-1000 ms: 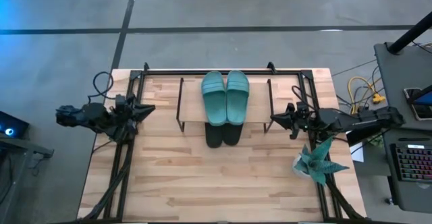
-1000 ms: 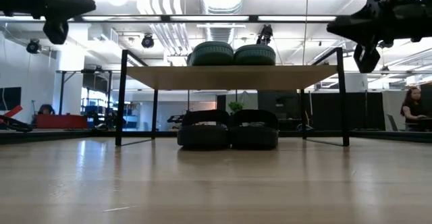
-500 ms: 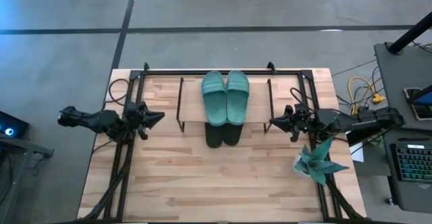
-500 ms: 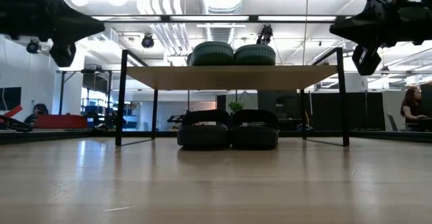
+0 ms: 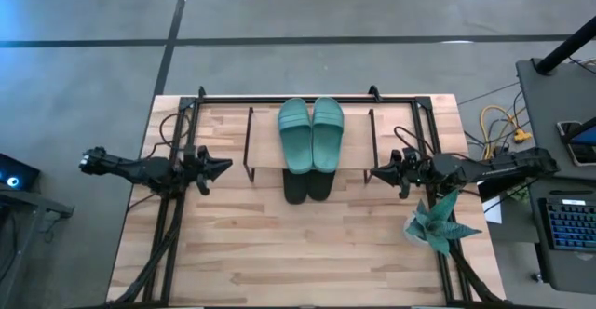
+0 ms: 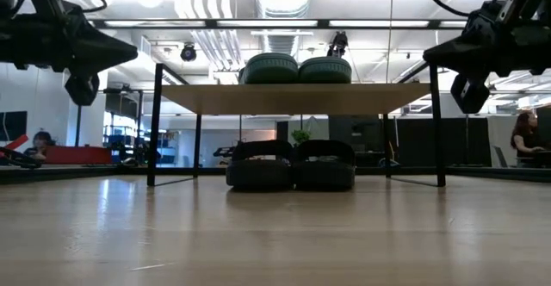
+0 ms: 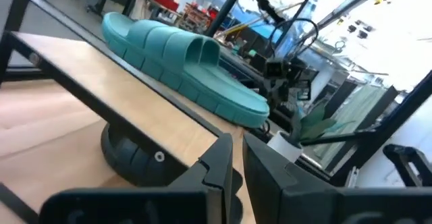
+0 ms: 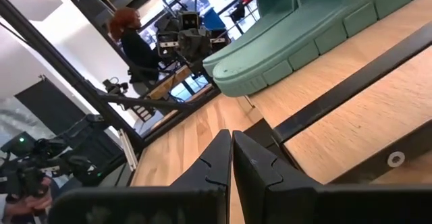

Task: Pick and place slides into the shelf
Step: Return to Home Position

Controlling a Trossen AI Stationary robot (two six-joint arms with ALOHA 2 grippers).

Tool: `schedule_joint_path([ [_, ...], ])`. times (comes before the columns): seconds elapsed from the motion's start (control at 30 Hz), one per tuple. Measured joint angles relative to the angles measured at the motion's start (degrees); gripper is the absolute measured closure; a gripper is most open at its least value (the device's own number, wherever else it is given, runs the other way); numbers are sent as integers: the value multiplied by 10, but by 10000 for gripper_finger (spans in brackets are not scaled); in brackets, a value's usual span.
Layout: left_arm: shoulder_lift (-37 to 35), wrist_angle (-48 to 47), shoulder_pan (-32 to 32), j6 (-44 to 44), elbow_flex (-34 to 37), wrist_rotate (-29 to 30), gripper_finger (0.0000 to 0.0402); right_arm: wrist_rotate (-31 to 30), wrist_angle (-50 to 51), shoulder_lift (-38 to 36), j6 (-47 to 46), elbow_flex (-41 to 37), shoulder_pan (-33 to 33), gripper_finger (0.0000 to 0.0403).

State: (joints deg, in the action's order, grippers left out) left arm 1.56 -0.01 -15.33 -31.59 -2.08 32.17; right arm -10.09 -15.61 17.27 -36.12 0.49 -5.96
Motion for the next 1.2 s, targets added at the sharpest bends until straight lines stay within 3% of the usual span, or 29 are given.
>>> schedule_joint_path([
  [0.57,1,11,0,-11,0,76,380,-3,17,0,-3,0,0,394],
  [0.83,1,60,0,-11,-1,79,380,-9,4,0,-73,1,0,394],
  [1.1,4,61,0,-8,-1,78,380,-9,1,0,-86,1,0,394],
  [1.2,4,61,0,-6,-1,74,380,17,-2,0,-62,1,0,394],
])
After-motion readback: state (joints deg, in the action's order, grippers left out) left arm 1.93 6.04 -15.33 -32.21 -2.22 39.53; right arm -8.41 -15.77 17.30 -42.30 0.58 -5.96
